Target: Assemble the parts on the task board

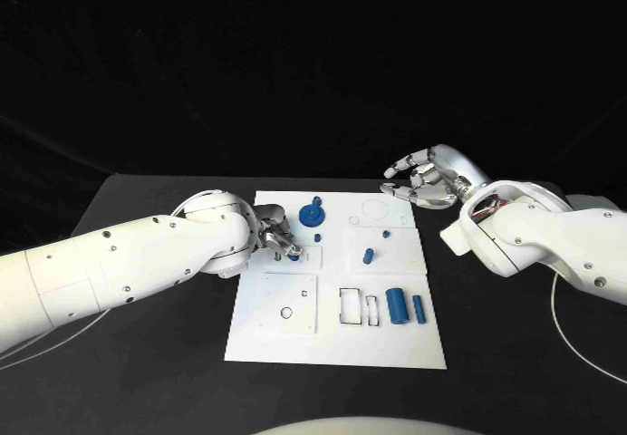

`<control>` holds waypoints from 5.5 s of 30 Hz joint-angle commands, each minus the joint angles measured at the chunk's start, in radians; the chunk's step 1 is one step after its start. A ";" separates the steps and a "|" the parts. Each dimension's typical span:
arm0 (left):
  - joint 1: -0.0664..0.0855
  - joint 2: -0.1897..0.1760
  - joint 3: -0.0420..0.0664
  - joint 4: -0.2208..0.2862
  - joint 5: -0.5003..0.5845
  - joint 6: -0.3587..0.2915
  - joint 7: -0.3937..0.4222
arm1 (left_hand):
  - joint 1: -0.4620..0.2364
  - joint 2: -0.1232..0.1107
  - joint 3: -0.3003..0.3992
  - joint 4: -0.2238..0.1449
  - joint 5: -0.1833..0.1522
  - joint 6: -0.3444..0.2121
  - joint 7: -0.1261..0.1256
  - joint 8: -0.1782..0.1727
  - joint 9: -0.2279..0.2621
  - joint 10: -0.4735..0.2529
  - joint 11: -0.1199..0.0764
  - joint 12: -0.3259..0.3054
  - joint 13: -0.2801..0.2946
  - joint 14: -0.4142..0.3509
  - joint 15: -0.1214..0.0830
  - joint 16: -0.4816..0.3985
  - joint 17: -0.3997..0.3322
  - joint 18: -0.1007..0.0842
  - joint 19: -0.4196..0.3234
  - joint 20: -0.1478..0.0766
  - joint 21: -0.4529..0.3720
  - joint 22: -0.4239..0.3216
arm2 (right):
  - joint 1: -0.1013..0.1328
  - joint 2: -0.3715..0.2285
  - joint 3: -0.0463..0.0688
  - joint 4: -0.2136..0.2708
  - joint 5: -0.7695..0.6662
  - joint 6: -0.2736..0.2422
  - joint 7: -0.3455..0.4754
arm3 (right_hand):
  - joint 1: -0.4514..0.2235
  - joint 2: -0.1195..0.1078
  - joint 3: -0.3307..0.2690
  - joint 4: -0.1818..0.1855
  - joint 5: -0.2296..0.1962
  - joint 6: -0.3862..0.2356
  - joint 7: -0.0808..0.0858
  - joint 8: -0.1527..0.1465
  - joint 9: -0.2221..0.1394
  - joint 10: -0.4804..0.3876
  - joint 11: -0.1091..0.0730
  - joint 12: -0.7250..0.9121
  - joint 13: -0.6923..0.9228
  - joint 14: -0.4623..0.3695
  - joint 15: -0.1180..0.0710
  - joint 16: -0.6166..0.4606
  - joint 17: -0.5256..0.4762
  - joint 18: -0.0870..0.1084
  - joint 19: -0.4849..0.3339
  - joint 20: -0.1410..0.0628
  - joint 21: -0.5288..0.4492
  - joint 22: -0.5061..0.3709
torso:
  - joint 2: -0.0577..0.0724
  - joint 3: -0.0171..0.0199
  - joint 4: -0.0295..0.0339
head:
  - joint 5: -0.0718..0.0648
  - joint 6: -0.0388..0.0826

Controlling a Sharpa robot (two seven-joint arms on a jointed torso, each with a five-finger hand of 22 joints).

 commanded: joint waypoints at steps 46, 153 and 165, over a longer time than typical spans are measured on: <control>-0.006 0.002 0.002 0.003 0.012 -0.002 -0.004 | -0.024 0.004 -0.177 0.110 -0.042 0.021 0.003 -0.018 0.015 0.009 -0.002 0.008 0.000 0.102 -0.008 0.006 0.263 -0.009 0.023 -0.005 0.010 0.053 | -0.001 0.000 0.000 -0.004 -0.001 -0.009 0.014 | -0.076 0.000 -0.005 0.005 -0.044 -0.014 -0.005 0.014 0.000 -0.016 -0.006 -0.021 0.008 0.086 -0.004 -0.014 0.198 0.001 0.091 -0.007 -0.024 0.245 | 0.000 0.0005 -0.0010 | -0.001 0.008; 0.089 0.151 0.030 -0.408 0.135 0.264 0.017 | 0.076 0.063 -0.296 0.107 -0.158 -0.071 0.074 -0.180 -0.120 -0.140 0.061 -0.149 -0.201 0.101 0.047 0.005 0.261 0.011 -0.018 0.044 -0.049 -0.041 | -0.005 0.024 -0.001 -0.030 0.014 -0.009 0.031 | -0.090 0.006 -0.005 0.003 -0.035 -0.018 -0.005 0.017 0.001 -0.020 -0.007 -0.025 0.003 0.084 -0.005 -0.017 0.194 0.002 0.088 -0.007 -0.031 0.242 | 0.000 0.0007 0.0008 | 0.008 0.034; 0.089 0.151 0.030 -0.404 0.153 0.258 0.022 | 0.165 0.086 -0.273 0.097 -0.157 -0.059 0.066 -0.172 -0.126 -0.143 0.054 -0.151 -0.210 0.102 0.041 0.005 0.262 0.011 -0.020 0.039 -0.048 -0.039 | -0.005 0.026 -0.001 -0.033 0.014 -0.006 0.030 | -0.090 0.006 -0.004 0.003 -0.033 -0.017 -0.006 0.019 0.001 -0.020 -0.007 -0.025 0.003 0.084 -0.005 -0.018 0.193 0.002 0.089 -0.007 -0.030 0.242 | 0.000 0.0011 -0.0003 | 0.007 0.028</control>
